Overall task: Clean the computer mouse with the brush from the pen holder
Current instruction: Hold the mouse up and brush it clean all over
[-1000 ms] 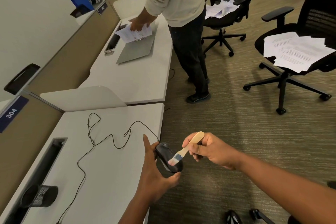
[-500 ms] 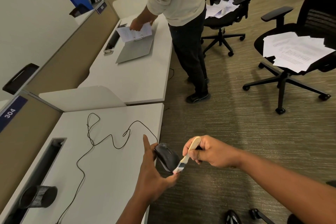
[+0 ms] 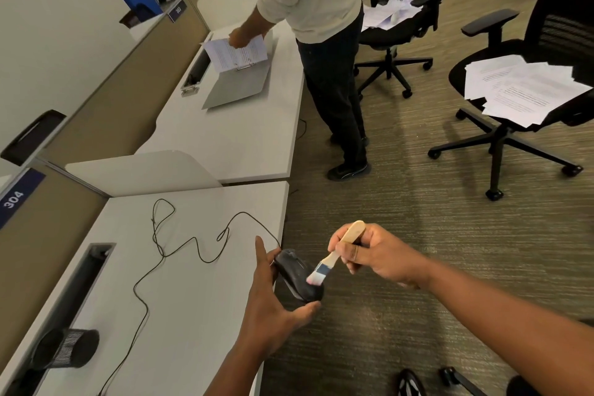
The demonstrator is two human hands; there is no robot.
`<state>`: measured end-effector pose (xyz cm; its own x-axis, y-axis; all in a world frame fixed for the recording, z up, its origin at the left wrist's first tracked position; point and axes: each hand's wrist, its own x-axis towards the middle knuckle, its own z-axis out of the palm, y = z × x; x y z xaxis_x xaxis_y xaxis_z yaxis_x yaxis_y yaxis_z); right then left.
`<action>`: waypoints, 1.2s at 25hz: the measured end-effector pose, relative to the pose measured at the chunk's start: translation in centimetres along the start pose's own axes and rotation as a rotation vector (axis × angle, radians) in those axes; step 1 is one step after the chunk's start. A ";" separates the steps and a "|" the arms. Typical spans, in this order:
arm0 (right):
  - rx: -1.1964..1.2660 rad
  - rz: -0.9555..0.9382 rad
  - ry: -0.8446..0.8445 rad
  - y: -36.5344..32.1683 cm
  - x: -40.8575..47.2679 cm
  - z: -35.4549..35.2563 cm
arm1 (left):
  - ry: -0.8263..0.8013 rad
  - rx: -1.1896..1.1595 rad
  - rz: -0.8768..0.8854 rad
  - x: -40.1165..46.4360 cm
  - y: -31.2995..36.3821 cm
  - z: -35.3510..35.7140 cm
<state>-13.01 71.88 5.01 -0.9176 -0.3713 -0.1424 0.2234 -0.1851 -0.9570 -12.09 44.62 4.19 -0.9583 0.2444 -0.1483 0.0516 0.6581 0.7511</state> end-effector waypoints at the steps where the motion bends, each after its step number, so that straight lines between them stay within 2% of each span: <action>1: 0.039 0.004 -0.019 0.1 0.0 0.2 | 0.005 0.001 -0.003 0.0 0.0 0.0; 7: 0.080 0.053 -0.031 1.1 0.0 0.4 | 0.025 0.020 -0.008 0.0 0.9 -0.4; 13: -0.054 0.064 0.021 1.1 -0.3 0.5 | 0.028 0.025 -0.024 -0.2 0.5 -0.6; 20: 0.047 0.038 0.090 0.6 -0.3 1.3 | -0.009 -0.031 -0.067 -0.4 0.1 -0.4; 24: 0.073 0.045 0.100 0.5 -0.6 1.3 | -0.045 -0.120 -0.101 -0.6 0.7 -0.4; 30: 0.138 0.043 0.094 0.5 -0.9 1.3 | -0.051 -0.128 -0.092 -0.8 0.4 -0.1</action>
<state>-11.67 70.88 4.98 -0.9314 -0.2959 -0.2120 0.3006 -0.2967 -0.9064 -11.32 44.61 4.74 -0.9418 0.2246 -0.2503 -0.0754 0.5845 0.8079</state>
